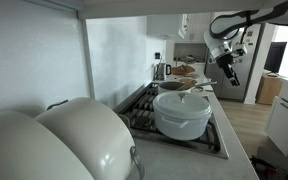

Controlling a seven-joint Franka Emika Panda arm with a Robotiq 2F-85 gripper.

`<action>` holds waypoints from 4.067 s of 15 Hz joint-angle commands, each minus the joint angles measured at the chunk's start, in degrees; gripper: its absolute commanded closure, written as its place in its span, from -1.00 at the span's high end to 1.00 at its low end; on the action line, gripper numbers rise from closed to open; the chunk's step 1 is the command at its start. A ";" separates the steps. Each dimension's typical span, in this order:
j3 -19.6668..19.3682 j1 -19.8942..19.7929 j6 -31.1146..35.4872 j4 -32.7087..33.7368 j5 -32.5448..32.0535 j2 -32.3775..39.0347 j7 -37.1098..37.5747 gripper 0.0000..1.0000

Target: Turn the first knob on the left of the stove

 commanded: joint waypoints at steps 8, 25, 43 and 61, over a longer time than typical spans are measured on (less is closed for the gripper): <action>2.71 0.60 0.34 0.43 4.23 5.62 -8.27 1.00; 6.20 3.03 34.97 -19.22 1.69 -2.93 -3.99 1.00; 7.05 6.49 57.87 -37.19 -5.16 -14.80 -0.34 0.65; 7.21 6.70 59.38 -36.79 -6.30 -14.48 0.35 0.50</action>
